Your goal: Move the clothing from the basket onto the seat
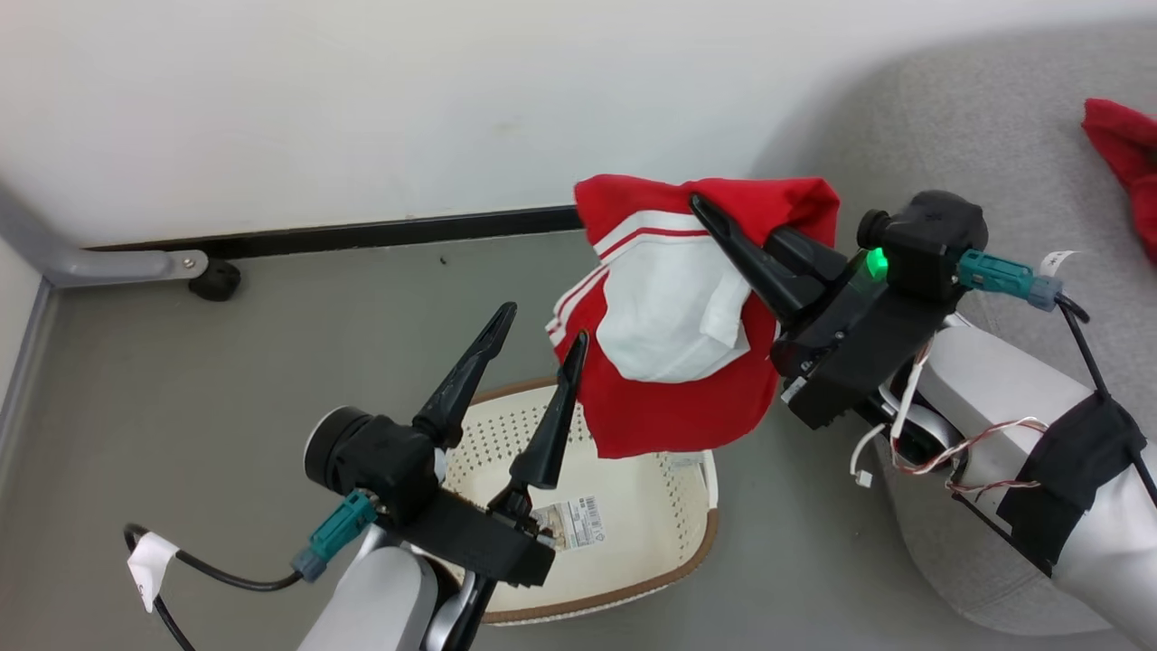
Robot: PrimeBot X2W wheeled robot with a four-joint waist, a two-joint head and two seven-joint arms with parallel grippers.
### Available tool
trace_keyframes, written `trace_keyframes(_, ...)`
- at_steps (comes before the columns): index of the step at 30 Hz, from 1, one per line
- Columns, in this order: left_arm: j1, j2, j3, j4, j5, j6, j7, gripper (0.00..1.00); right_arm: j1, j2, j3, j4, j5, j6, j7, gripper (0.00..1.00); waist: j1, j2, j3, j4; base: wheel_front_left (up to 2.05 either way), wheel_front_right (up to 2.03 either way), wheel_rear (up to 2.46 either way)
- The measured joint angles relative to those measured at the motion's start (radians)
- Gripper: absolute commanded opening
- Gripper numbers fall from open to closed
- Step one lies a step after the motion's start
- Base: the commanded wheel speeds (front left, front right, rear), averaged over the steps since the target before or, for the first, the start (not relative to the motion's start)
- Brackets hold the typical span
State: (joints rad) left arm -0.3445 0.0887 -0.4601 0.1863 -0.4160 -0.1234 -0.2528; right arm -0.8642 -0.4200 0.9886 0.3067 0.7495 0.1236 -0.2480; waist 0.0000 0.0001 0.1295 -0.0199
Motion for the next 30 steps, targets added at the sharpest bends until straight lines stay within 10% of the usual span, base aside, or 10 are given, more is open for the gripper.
trace_keyframes(30,0.083,0.001,-0.081,0.012,0.048,-0.001,0.000,1.00,0.019,-0.051,-0.139,-0.022,-0.008,0.000,-0.001,0.00,0.0000,0.0000,-0.033,-0.305,0.00,0.00,0.00)
